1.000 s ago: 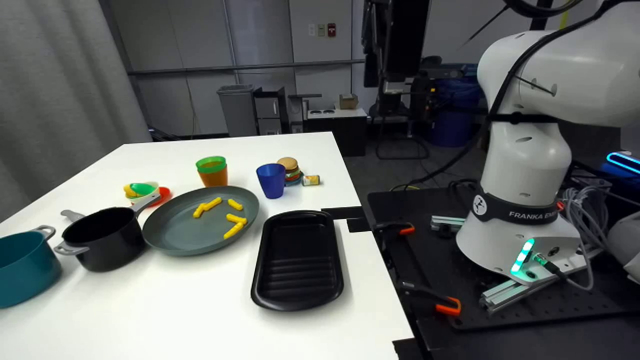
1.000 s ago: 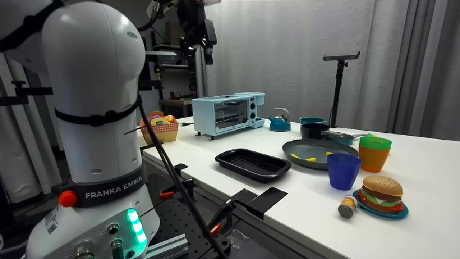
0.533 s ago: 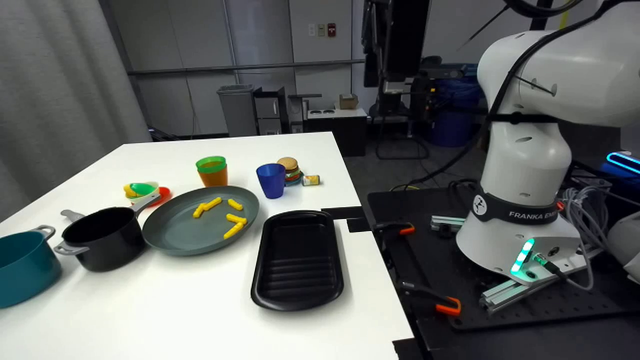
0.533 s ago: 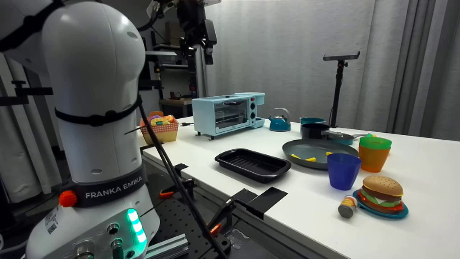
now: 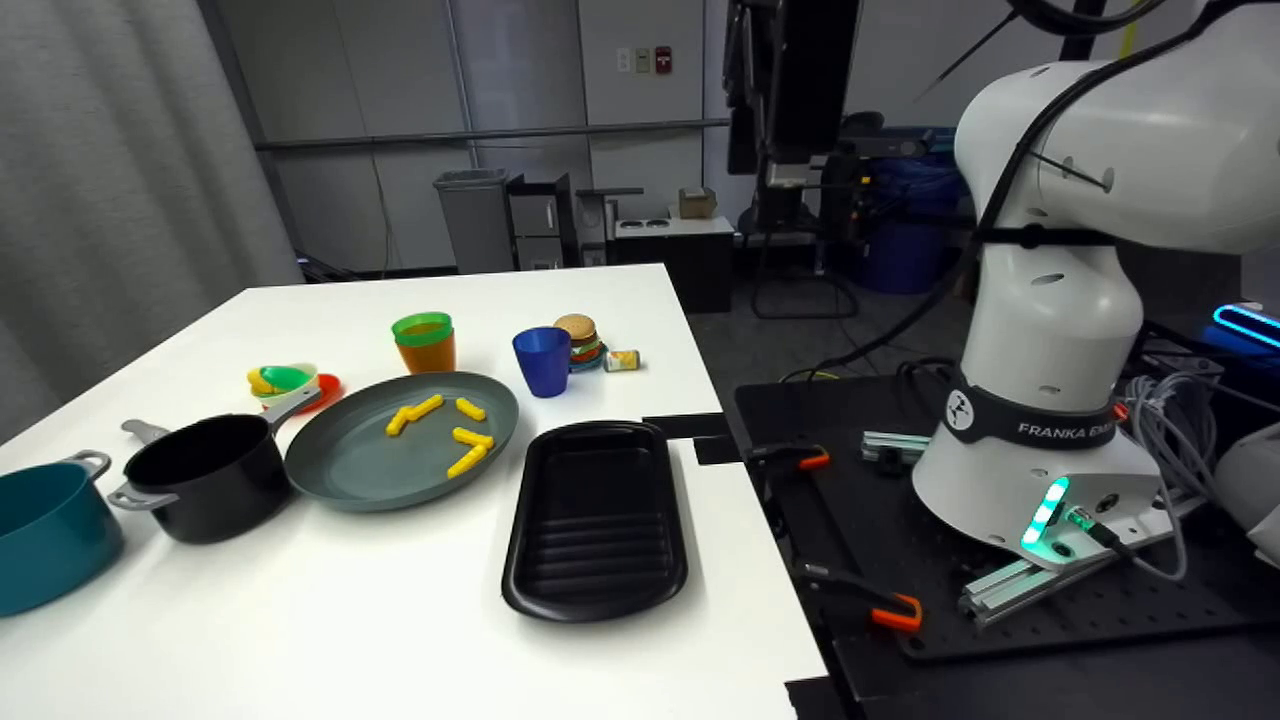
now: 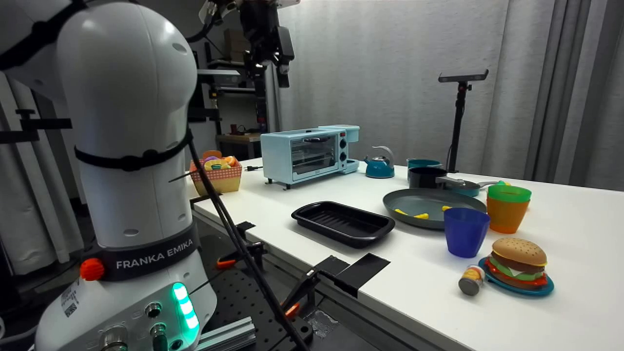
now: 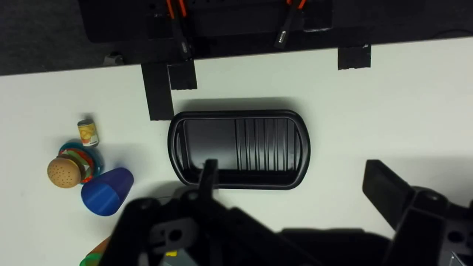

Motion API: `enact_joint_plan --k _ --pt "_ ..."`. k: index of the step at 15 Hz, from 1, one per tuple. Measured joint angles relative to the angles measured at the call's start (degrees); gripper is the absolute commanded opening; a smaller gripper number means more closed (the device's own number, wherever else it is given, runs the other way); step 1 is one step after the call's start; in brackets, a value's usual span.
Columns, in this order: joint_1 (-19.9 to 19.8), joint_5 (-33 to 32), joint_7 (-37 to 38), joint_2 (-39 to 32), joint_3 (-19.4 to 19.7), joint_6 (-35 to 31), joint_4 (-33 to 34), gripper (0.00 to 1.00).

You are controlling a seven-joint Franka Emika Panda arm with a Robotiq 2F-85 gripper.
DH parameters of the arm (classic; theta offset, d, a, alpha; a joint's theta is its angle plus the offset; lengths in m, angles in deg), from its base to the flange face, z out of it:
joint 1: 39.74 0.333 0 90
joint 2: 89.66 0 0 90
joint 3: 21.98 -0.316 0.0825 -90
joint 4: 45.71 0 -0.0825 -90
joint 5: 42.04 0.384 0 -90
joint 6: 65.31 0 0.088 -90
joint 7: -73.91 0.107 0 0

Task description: Open the oven

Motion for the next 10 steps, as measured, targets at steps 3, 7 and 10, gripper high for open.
enact_joint_plan --k 3,7,10 --pt "0.0 0.0 0.0 0.0 0.0 0.0 0.0 1.00" --pt "0.0 0.0 0.0 -0.4 0.1 0.0 0.0 1.00" --pt "0.0 0.0 -0.5 -1.2 0.6 0.0 0.0 1.00"
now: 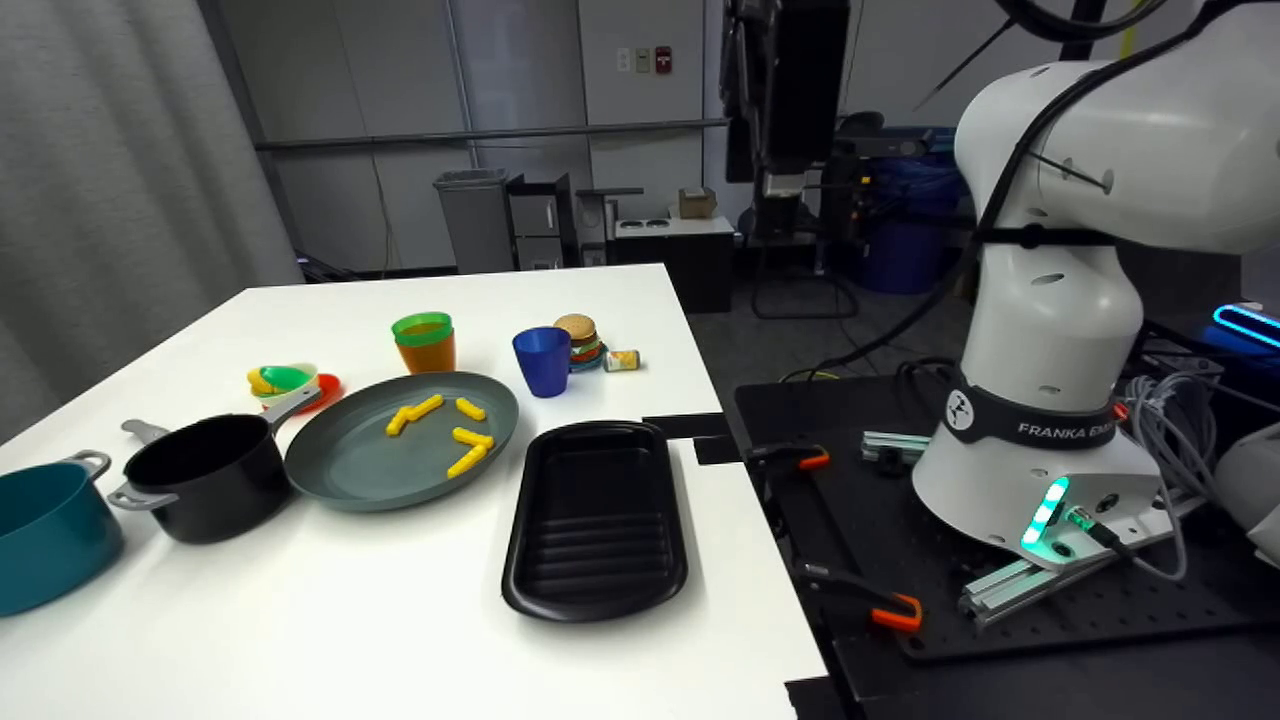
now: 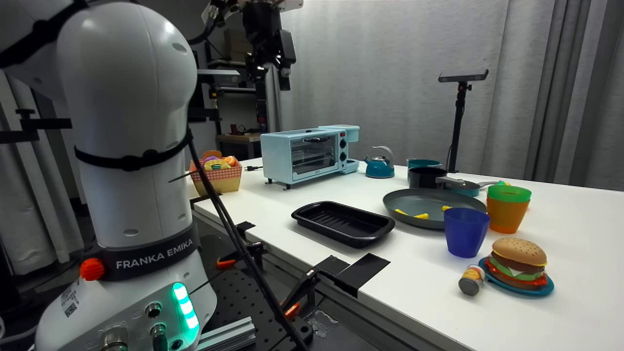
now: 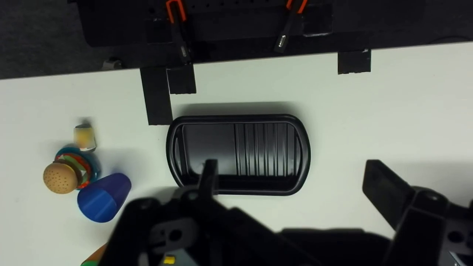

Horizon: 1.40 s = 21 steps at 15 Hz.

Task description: Open the oven

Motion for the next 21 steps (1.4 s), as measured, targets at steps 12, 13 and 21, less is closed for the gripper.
enact_joint_plan --k 12,13,21 --pt "0.2 0.7 -4.0 -9.0 1.7 -6.7 2.4 1.00" --pt "0.3 0.8 -4.1 -10.1 1.7 -7.8 3.0 1.00" --pt "1.0 0.8 -4.8 -18.9 1.7 -12.4 9.7 1.00"
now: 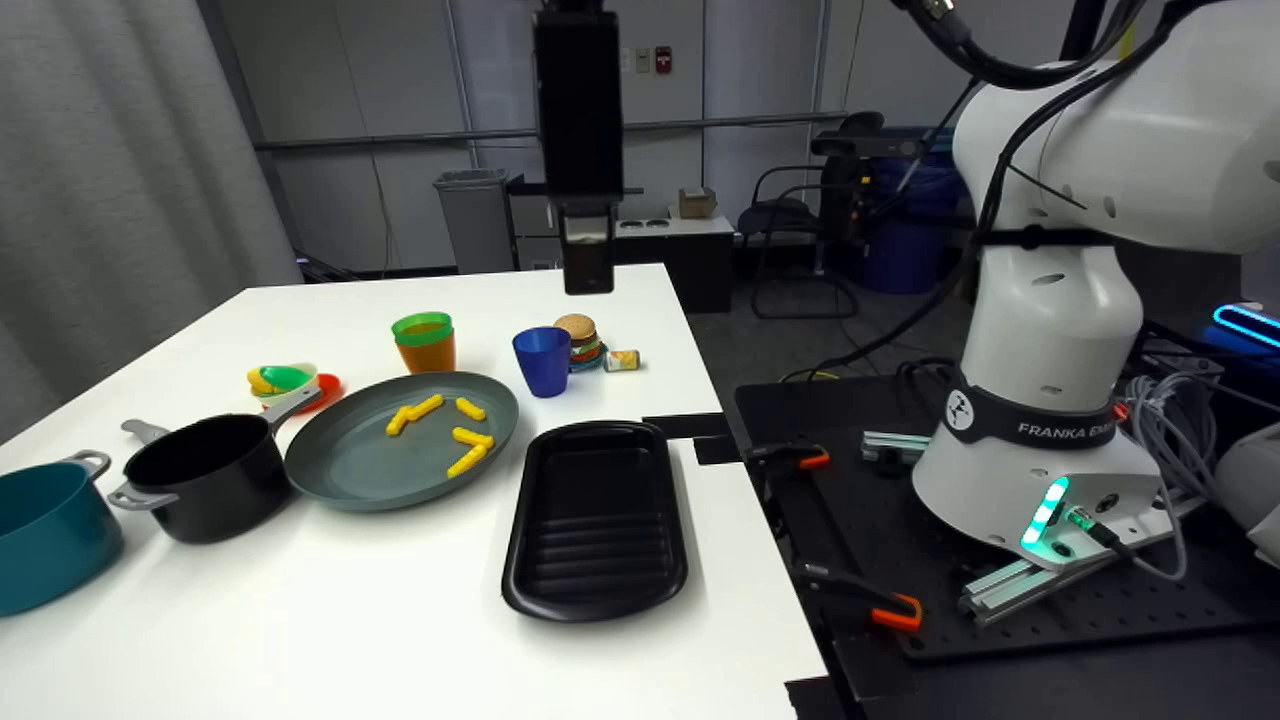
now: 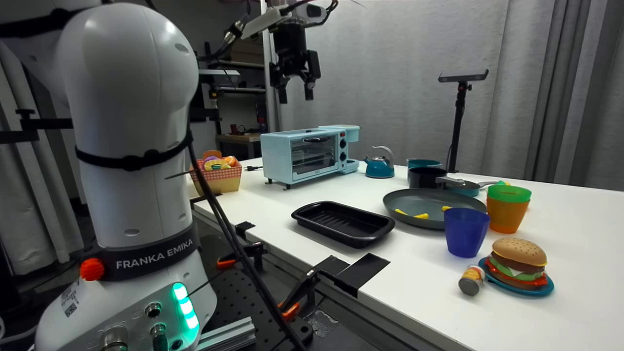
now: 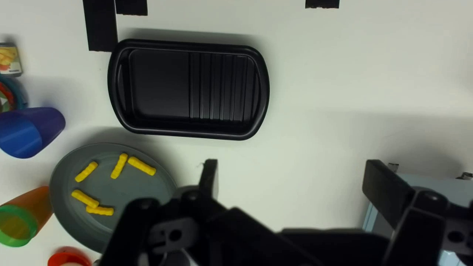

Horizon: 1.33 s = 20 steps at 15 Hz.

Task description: Open the oven

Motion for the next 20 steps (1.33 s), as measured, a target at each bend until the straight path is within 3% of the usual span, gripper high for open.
enact_joint_plan --k 9,20 --pt "2.0 0.0 -4.0 -7.2 0.0 -0.3 7.6 1.00" --pt "2.5 -0.1 -4.7 -7.4 0.1 -0.3 8.2 1.00"
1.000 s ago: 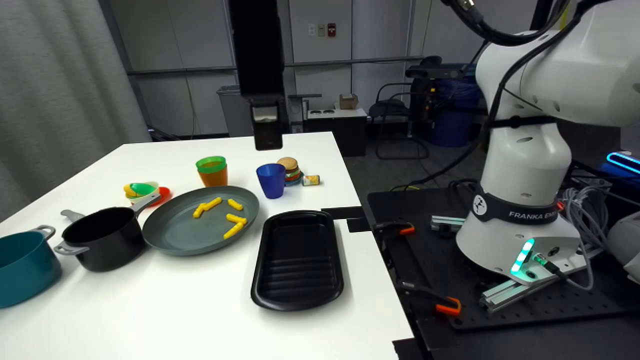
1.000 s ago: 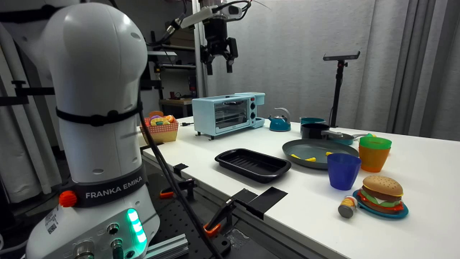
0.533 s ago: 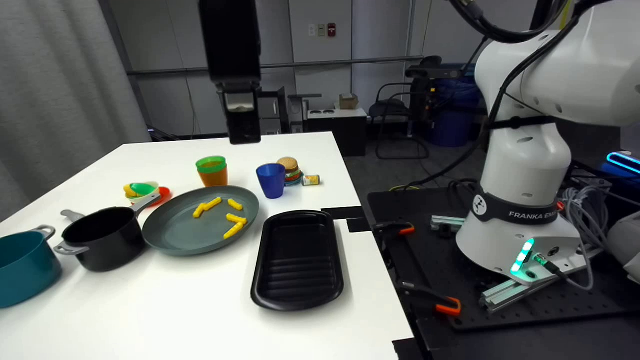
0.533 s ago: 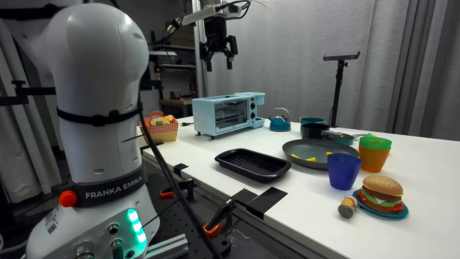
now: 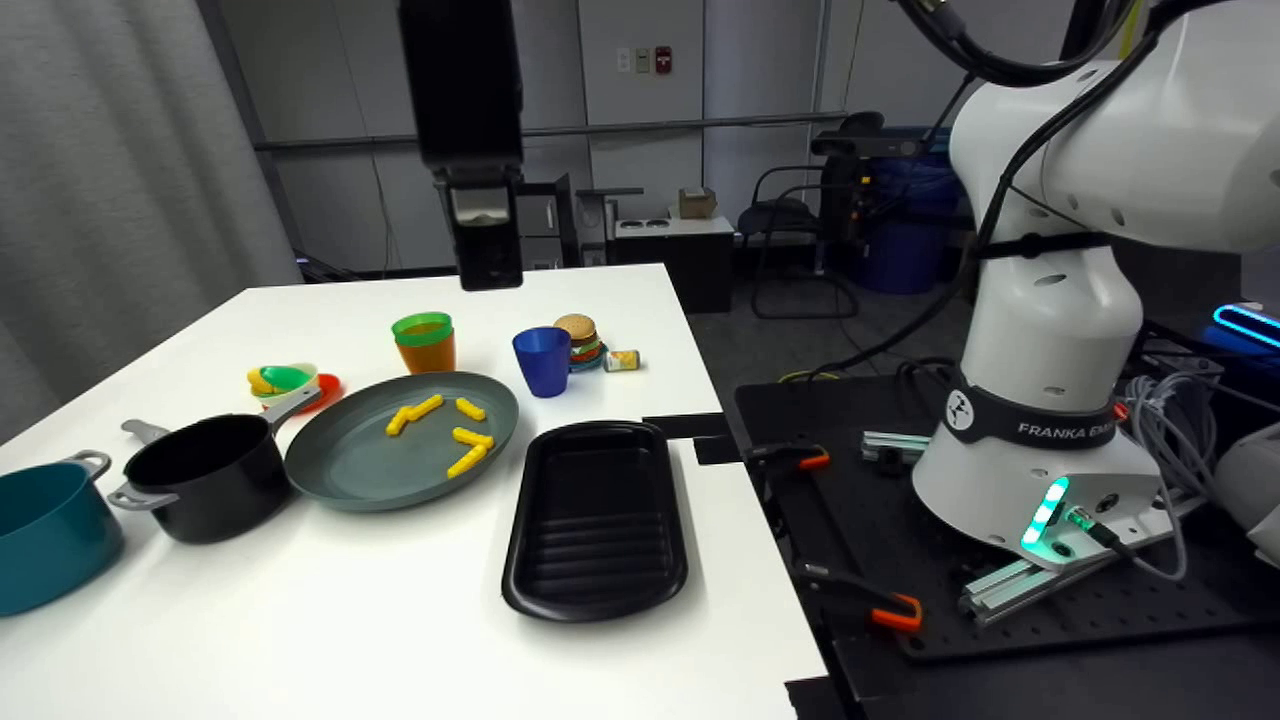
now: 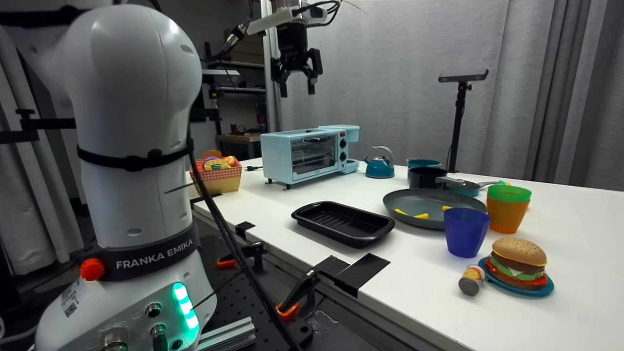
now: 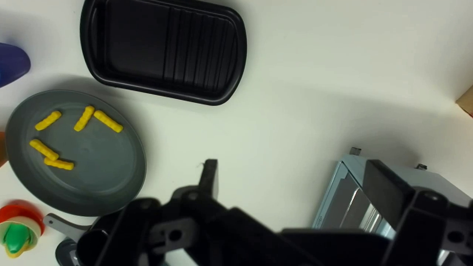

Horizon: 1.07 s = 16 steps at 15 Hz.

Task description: Open the oven

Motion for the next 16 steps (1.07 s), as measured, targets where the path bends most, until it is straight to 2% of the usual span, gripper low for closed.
enact_joint_plan --k 8,16 --pt "0.0 -0.1 0.0 -5.0 0.1 -0.9 0.5 1.00" --pt "0.0 -0.4 0.6 -13.4 0.3 -5.2 5.6 1.00"
